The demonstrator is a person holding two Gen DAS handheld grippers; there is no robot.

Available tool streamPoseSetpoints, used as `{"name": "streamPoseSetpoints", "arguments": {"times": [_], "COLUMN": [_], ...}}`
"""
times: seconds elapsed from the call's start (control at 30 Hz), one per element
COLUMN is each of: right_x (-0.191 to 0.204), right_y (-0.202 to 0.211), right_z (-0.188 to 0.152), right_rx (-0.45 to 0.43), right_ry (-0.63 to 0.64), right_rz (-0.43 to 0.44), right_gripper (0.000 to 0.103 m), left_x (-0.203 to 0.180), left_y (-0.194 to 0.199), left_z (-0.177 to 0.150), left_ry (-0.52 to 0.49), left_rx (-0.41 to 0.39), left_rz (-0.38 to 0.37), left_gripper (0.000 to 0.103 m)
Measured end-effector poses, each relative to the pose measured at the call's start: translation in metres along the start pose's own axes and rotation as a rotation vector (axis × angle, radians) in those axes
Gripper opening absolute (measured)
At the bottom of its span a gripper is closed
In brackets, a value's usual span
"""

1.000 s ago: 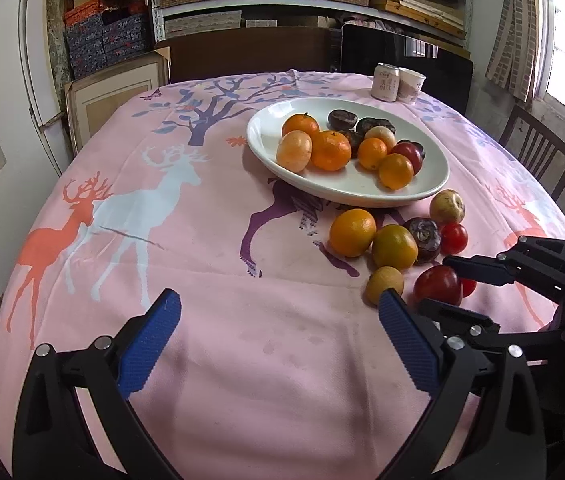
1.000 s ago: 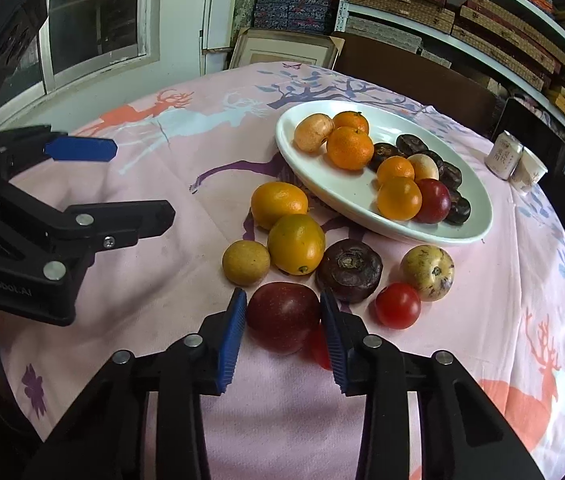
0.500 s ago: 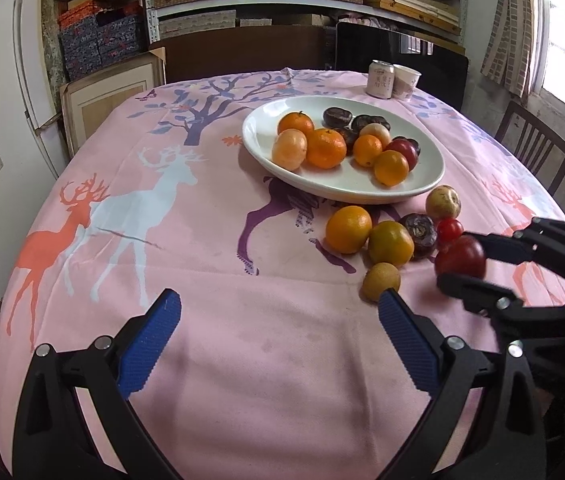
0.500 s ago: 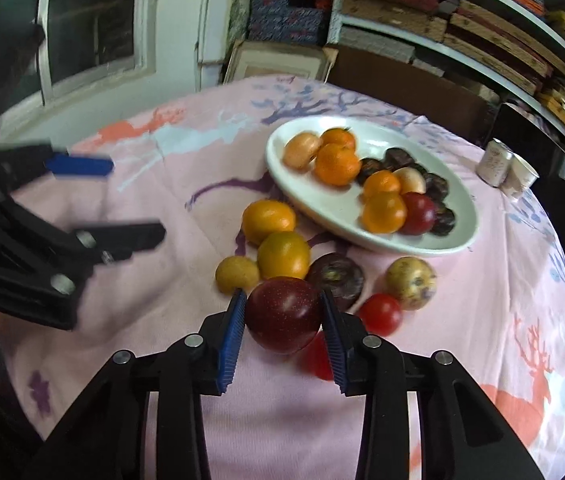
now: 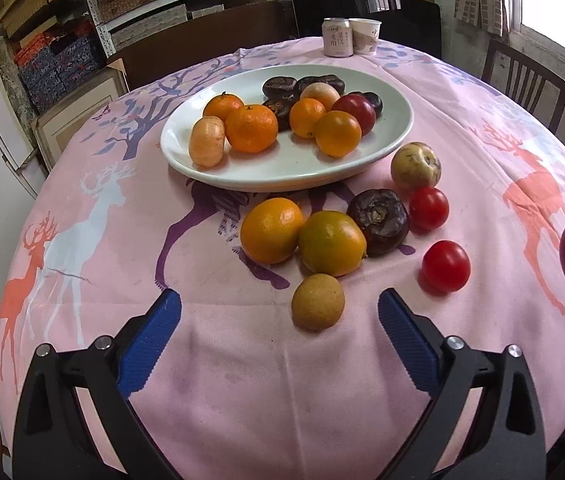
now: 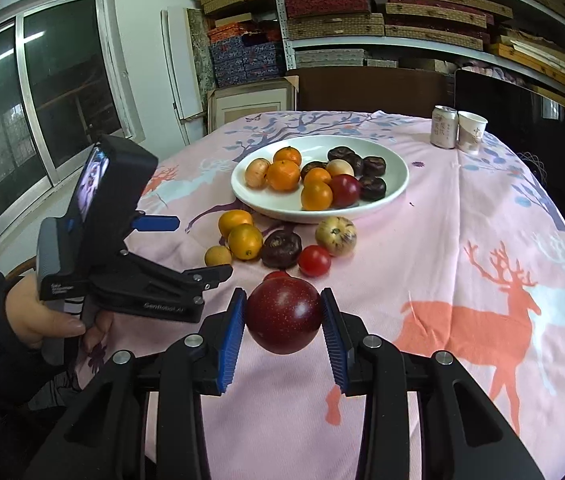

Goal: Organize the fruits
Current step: 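Grasp a small yellow fruit with the left tool while the right tool grasps a red plum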

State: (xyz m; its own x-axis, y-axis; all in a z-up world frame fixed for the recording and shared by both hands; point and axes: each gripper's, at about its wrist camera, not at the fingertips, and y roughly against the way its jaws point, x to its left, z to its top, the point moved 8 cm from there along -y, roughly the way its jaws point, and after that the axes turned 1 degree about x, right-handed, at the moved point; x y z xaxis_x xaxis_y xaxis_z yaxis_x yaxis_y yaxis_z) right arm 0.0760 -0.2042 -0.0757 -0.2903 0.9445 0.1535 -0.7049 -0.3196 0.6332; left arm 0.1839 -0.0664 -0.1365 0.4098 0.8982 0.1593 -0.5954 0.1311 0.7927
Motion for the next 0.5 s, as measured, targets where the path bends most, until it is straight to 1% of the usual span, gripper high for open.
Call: {"name": "streamPoseSetpoints", "arguments": {"times": [0.03,0.07,0.1,0.13,0.17,0.2,0.23,0.33,0.5], "right_x": [-0.002,-0.004,-0.006,-0.008,-0.008,-0.009,-0.010,-0.011,-0.016], "right_y": [0.001,0.002,0.002,0.002,0.002,0.003,0.003,0.003,0.005], "right_z": [-0.001,-0.003,-0.003,-0.003,-0.004,-0.005,-0.005,-0.006,-0.008], "right_rx": [-0.001,-0.002,-0.003,-0.005,-0.006,-0.009,-0.010,-0.012,-0.011], "right_ry": [-0.005,-0.010,-0.014,-0.022,-0.025,-0.029,-0.029,-0.030,-0.044], "right_rz": [0.001,0.002,0.001,0.003,0.005,0.005,0.007,0.007,0.003], "right_gripper": [0.038,0.038,0.038,0.038,0.038,0.038,0.038,0.038,0.038], "left_x": [-0.001,-0.002,-0.003,-0.003,-0.003,-0.005,-0.007,-0.014,-0.013], "left_y": [-0.001,-0.004,-0.010,-0.009,-0.008,-0.007,-0.006,0.000,0.018], "left_z": [0.000,-0.002,-0.005,-0.004,-0.005,-0.006,-0.007,-0.010,-0.008], "left_ry": [-0.004,-0.009,-0.010,-0.004,-0.009,-0.010,-0.011,-0.025,-0.003], "left_rx": [0.005,0.022,0.049,0.044,0.045,0.047,0.046,0.029,-0.021], "left_rz": [-0.002,-0.007,-0.018,-0.033,-0.027,-0.047,-0.059,-0.071,-0.095], "left_gripper": [0.084,0.063,0.053,0.051,0.040,0.030,0.026,0.026,0.026]}}
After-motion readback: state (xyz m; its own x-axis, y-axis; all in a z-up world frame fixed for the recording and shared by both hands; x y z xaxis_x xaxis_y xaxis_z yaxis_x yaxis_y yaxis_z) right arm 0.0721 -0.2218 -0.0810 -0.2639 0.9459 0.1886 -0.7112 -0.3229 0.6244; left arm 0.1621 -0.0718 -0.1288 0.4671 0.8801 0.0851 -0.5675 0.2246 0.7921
